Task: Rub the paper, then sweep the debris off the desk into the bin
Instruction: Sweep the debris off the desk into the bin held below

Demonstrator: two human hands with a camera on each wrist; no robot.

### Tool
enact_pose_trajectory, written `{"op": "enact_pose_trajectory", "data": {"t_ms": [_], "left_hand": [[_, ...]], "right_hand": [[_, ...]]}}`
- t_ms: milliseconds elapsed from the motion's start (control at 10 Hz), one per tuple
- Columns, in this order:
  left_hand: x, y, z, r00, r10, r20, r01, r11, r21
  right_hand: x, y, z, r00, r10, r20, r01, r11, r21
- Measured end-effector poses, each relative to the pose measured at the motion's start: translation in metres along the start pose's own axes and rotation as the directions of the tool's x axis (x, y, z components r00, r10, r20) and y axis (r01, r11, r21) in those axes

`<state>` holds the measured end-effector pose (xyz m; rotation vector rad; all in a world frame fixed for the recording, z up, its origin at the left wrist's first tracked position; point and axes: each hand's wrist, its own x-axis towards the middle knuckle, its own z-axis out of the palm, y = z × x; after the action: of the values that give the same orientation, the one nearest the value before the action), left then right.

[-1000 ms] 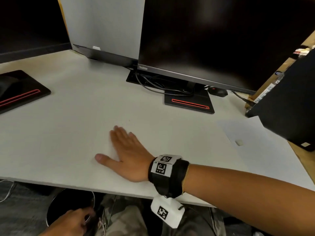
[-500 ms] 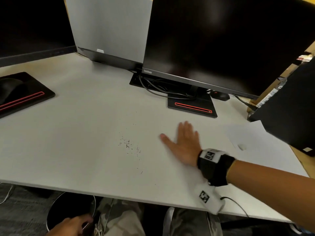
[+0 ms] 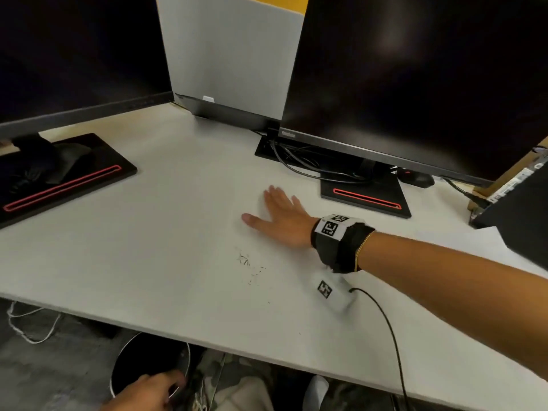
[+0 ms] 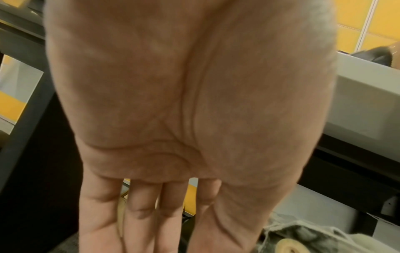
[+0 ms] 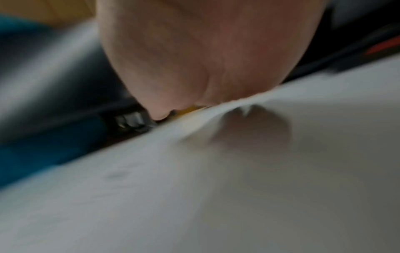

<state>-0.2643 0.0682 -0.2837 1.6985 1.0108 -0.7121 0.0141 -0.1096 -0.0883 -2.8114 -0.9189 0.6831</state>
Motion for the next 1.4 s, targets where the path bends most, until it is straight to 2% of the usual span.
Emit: {"op": "enact_pose_trajectory", "data": {"t_ms": [100, 200, 300, 400, 500, 600, 700, 800, 900, 1000, 1100, 1200, 1300, 1400], "left_hand": [[-0.008, 0.003, -0.009, 1.0, 0.012, 0.018, -0.012, 1.0, -0.008], [-0.012, 0.006, -0.012, 0.996, 0.088, 0.024, -0.09, 0.986, 0.137], [-0.014, 0.005, -0.015, 0.985, 0.163, 0.059, -0.173, 0.953, 0.248], [-0.017, 0.003, -0.013, 0.966, 0.245, 0.083, -0.258, 0.907, 0.332], [-0.016, 0.001, -0.015, 0.956, 0.267, 0.121, -0.293, 0.859, 0.421], [-0.018, 0.0, -0.021, 0.917, 0.354, 0.181, -0.393, 0.737, 0.55], [-0.015, -0.007, -0.015, 0.921, 0.351, 0.172, -0.384, 0.734, 0.56], [-0.008, -0.01, -0.013, 0.935, 0.338, 0.109, -0.334, 0.729, 0.598], [-0.009, -0.008, -0.013, 0.935, 0.332, 0.122, -0.329, 0.688, 0.647], [-0.011, -0.002, -0.011, 0.928, 0.339, 0.152, -0.35, 0.663, 0.662], [-0.013, -0.003, -0.008, 0.916, 0.369, 0.156, -0.366, 0.614, 0.699], [-0.015, -0.007, -0.009, 0.916, 0.384, 0.121, -0.351, 0.614, 0.707], [-0.014, -0.009, -0.012, 0.905, 0.412, 0.106, -0.362, 0.616, 0.7], [-0.015, -0.011, -0.013, 0.898, 0.432, 0.085, -0.363, 0.618, 0.697]], "right_hand": [[0.014, 0.023, 0.003, 0.999, 0.014, 0.047, -0.007, 0.99, -0.14], [-0.015, 0.007, 0.02, 0.952, -0.265, 0.15, 0.291, 0.938, -0.188], [-0.055, -0.012, 0.034, 0.831, -0.468, 0.302, 0.532, 0.826, -0.185], [-0.06, -0.019, 0.024, 0.799, -0.514, 0.31, 0.563, 0.822, -0.088], [-0.022, -0.01, -0.001, 0.904, -0.415, 0.099, 0.424, 0.9, -0.098], [0.027, 0.01, -0.023, 0.993, -0.111, 0.038, 0.115, 0.987, -0.112], [0.044, 0.015, -0.016, 0.994, -0.046, 0.099, 0.064, 0.979, -0.193], [0.008, -0.007, 0.007, 0.914, -0.338, 0.224, 0.39, 0.885, -0.256], [-0.042, -0.03, 0.026, 0.73, -0.549, 0.408, 0.663, 0.714, -0.225], [-0.052, -0.041, 0.023, 0.697, -0.593, 0.402, 0.691, 0.706, -0.156], [-0.013, -0.033, 0.001, 0.839, -0.521, 0.158, 0.54, 0.833, -0.123], [0.036, -0.01, -0.023, 0.98, -0.198, 0.036, 0.201, 0.972, -0.122], [0.052, 0.006, -0.017, 0.996, -0.046, 0.08, 0.061, 0.979, -0.196], [0.015, -0.014, 0.007, 0.939, -0.289, 0.189, 0.329, 0.914, -0.237]]}}
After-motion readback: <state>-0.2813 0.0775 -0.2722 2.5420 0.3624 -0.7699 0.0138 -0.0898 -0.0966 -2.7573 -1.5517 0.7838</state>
